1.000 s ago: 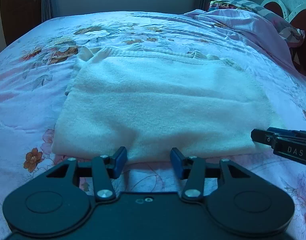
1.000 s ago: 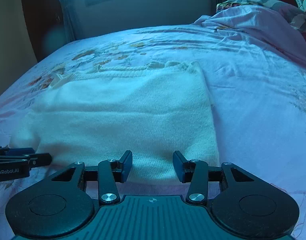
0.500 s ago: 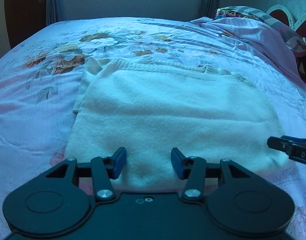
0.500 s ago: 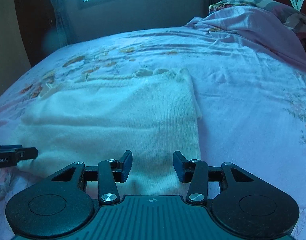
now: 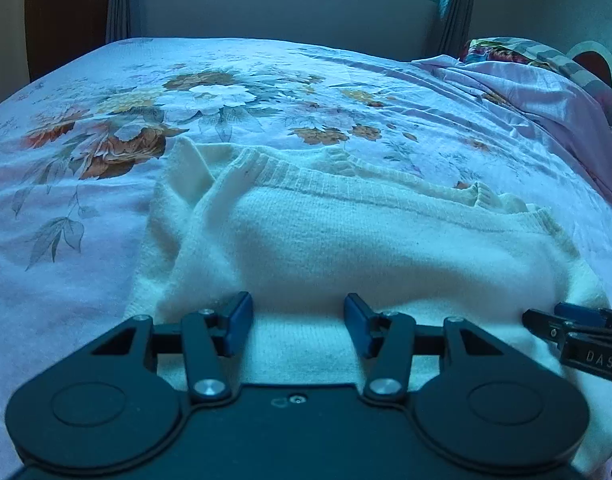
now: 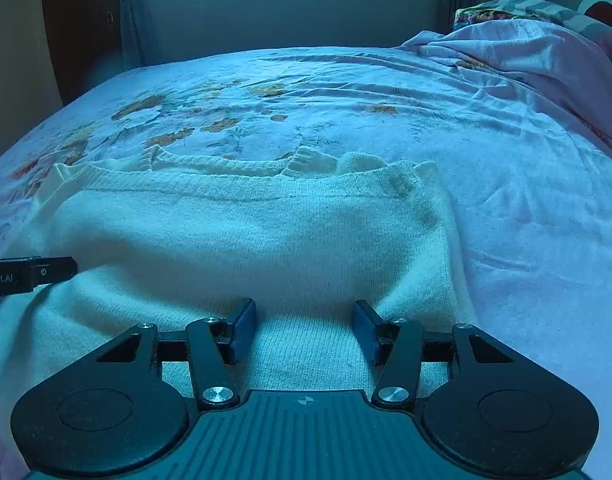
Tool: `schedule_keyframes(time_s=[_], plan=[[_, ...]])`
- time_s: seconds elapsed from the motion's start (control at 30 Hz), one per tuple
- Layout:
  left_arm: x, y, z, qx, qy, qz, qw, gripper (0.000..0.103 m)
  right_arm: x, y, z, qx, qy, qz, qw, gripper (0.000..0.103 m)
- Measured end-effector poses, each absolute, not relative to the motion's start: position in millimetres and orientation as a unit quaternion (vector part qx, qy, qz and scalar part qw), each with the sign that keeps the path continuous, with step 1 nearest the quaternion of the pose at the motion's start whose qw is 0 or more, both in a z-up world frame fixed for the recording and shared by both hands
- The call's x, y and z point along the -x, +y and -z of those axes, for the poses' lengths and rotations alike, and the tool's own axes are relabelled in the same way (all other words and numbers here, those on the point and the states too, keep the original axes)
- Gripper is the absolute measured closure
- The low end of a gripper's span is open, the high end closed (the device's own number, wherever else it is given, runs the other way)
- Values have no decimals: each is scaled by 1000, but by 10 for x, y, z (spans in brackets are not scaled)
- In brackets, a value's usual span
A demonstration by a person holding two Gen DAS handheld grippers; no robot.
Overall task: Fold small clothes
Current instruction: 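Press and smooth the folded sweater flat with both open tools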
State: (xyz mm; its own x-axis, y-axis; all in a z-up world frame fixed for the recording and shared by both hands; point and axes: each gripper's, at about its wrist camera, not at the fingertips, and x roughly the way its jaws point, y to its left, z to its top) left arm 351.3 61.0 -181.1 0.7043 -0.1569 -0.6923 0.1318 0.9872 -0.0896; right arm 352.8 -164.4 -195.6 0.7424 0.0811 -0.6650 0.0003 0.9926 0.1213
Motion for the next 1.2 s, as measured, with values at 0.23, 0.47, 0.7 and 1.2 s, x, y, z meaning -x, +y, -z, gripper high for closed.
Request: schedule_keyframes(time_s=[0.23,0.47,0.7,1.2], plan=[[-3490,590,1824,7,369,81,926,53,-3482,-1637,1977,-51,344,-20,937,49],[-3484,584,1814,-5,374,86,924,53,-3439,-1589,1960,-47,346,-14,937,49],[-3412,627,1732,-7,391,87,916,53,-3347,-1559,1871,-37,363,-14,931,48],[-2827,1065,1421,-2,398,61,915,46,-2674,-1322,1591,-39,344,-36,938,48]])
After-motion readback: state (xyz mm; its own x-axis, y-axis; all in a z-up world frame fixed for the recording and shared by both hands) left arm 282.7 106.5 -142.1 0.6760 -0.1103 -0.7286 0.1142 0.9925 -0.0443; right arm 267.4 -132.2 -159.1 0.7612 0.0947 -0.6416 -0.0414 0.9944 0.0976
